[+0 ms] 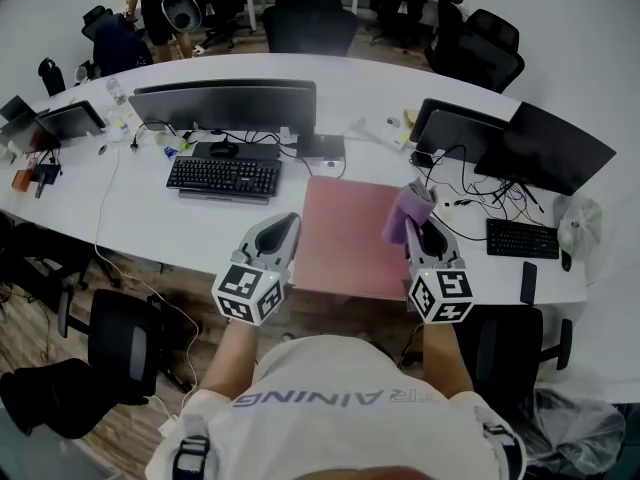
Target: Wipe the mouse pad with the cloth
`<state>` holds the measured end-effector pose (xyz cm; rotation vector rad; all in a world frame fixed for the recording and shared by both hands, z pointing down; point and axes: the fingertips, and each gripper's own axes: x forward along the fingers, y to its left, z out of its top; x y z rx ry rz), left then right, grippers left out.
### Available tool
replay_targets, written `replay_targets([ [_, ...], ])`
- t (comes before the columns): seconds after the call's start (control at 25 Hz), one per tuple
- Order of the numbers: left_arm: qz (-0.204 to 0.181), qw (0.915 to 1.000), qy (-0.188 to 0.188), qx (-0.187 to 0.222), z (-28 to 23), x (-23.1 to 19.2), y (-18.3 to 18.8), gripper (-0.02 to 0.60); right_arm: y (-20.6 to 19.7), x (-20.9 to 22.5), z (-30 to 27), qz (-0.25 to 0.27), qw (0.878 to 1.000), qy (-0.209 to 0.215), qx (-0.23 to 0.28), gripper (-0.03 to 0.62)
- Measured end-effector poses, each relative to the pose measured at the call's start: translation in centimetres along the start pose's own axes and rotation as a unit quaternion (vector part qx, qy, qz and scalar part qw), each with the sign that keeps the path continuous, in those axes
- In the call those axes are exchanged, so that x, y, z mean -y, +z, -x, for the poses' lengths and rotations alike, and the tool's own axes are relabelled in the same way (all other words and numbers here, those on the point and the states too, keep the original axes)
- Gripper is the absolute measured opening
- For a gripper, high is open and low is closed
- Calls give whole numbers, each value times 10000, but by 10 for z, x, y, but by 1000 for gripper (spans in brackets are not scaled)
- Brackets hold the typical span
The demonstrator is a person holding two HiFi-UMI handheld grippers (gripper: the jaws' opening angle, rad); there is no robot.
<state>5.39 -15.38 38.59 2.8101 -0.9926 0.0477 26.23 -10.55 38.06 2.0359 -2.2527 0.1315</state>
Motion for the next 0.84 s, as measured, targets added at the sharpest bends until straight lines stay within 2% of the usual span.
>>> replay_targets([
  [0.44,124,9999,-114,-28,-3,-10,-2,32,2,-6,0,-137,9999,-34,40,91],
  [0.84,197,9996,-175,-53,-15,3,-7,32,6,-6,9,26,10000,62,55,91],
])
